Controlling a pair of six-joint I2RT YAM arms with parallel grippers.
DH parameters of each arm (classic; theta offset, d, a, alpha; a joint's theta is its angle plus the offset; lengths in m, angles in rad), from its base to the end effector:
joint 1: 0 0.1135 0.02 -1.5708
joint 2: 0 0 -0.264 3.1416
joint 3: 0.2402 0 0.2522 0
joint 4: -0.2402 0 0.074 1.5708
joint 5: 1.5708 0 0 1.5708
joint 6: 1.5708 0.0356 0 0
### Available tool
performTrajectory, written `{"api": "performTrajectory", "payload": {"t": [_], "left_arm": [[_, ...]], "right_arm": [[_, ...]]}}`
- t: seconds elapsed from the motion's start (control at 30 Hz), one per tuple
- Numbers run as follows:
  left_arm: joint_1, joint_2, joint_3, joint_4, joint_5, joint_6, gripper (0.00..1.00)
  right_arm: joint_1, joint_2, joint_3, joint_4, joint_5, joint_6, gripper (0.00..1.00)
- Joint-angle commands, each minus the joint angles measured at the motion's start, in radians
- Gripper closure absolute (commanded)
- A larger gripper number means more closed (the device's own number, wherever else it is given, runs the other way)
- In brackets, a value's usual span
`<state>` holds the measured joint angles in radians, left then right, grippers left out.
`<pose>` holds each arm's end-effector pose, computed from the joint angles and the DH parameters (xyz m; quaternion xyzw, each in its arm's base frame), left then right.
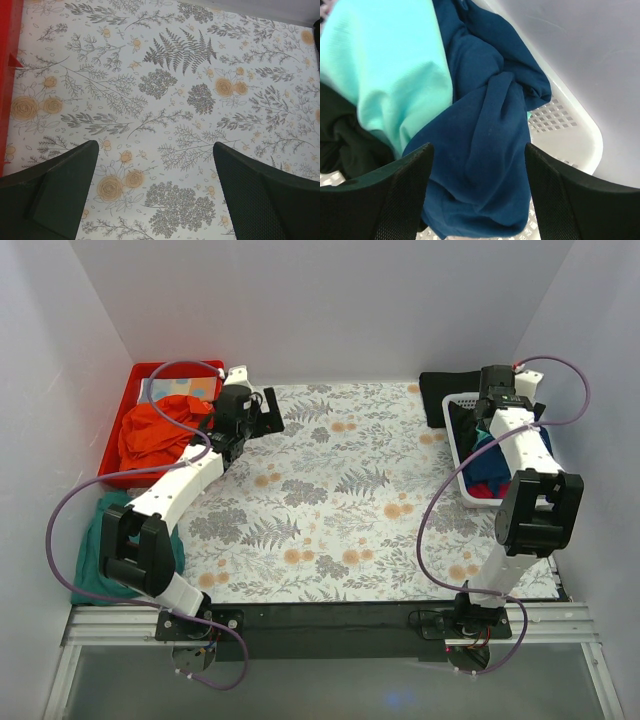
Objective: Fold and stack the t-shirts
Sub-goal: Grab crumpled tshirt from bin with the right arm
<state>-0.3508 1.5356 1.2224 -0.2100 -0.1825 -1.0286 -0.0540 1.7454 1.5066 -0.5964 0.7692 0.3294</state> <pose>0.3372 -0.1165 0.3045 -0.3297 0.7981 -0.2561 0.4345 0.3830 -0.0455 0.3000 0.2972 0.8234 -0.3010 0.3782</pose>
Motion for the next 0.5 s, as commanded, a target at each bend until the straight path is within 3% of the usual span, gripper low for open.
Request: {"api": "performTrajectory", "payload": {"t": [0.0, 0.2, 0.37, 0.4, 0.47], "left_arm": [[-0.002, 0.008, 0.055, -0.02, 0.009, 0.01, 0.02], [-0.002, 0.041, 0.115, -0.068, 0.005, 0.018, 0.02], [-0.002, 0.077, 0.157, -0.085, 0.009, 0.01, 0.02], [-0.002, 0.08, 0.158, -0.085, 0.012, 0.009, 0.02], [-0.002, 0.086, 0.163, -0.086, 0.015, 0.002, 0.02]], "right_arm": [[0.0, 0.035, -0.037, 0.012, 0.123, 0.049, 0.22], [0.0, 0.002, -0.115, 0.006, 0.237, 0.105, 0.24], [-0.009, -0.038, -0.216, 0.01, 0.222, 0.141, 0.3], [-0.01, -0.035, -0.226, 0.012, 0.202, 0.151, 0.35], [-0.018, -0.02, -0.233, 0.012, 0.186, 0.151, 0.53]]}}
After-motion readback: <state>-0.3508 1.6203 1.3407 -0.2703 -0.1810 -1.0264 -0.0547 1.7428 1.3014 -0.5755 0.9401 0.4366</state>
